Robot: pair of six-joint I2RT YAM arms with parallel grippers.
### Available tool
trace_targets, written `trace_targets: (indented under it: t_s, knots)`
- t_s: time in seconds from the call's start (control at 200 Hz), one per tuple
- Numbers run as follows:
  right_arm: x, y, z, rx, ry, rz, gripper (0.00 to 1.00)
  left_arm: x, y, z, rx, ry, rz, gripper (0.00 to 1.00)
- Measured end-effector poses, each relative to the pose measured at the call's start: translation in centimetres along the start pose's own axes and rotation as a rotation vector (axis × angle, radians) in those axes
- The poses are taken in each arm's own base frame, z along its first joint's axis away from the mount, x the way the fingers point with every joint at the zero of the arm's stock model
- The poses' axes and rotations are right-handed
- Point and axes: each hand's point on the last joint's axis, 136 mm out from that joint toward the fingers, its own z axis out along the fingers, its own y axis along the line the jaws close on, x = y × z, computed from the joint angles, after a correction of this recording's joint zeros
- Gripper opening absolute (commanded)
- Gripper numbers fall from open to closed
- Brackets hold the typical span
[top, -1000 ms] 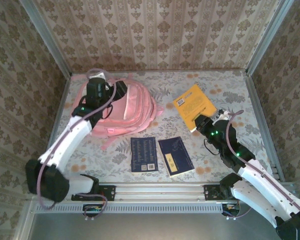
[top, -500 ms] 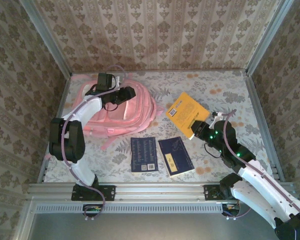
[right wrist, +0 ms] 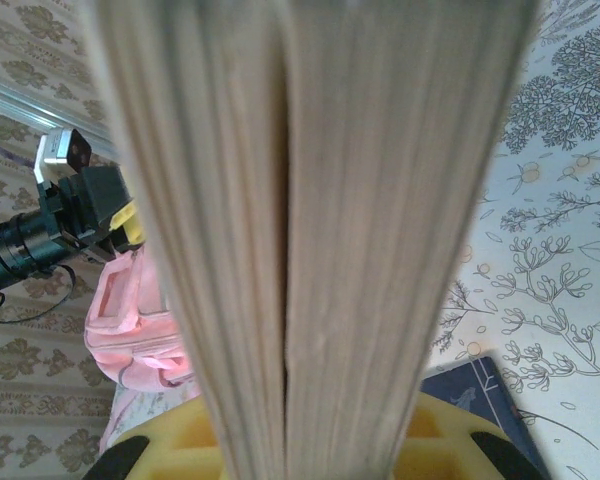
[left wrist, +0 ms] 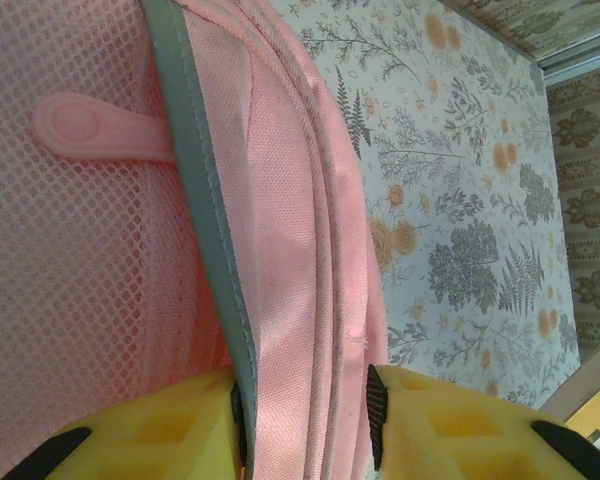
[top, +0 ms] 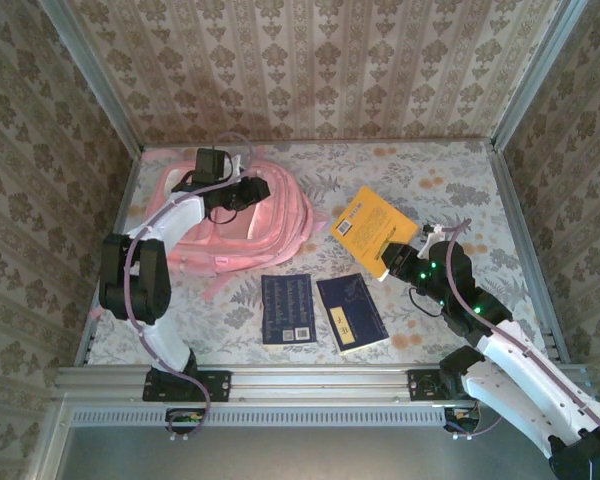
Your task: Pack the student bag
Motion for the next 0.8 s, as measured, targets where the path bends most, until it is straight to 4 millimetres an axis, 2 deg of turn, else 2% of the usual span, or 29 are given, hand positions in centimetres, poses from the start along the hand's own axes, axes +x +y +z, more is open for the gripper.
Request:
trace_targets:
  t_s: [0.165,0.285,0.42,0.655,0.8]
  knots:
    - [0.0,0.0,0.0,0.000,0.000,0.000,0.00,0.8,1.2,0.9,-0.026,0.035,-0.008,0.32]
    - [0.0,0.0,0.0,0.000,0.000,0.001,0.00,1.1,2.0,1.3,-0.049,0.049,-0.011,0.23]
    - [0.0,0.0,0.0,0.001,0.002,0.001,0.00,1.1,2.6,1.3,-0.073,0.055,-0.007,0.00]
    - [0.3,-0.1,0.0,0.005,0.014,-0.001,0.00,0.6,2.3,0.5,-0.090,0.067,-0.009,0.00]
    - [0.6,-0.1,-0.2,0.014,0.041,-0.043,0.00,-0.1,0.8,-1.3,-0.079,0.059,0.011,0.00]
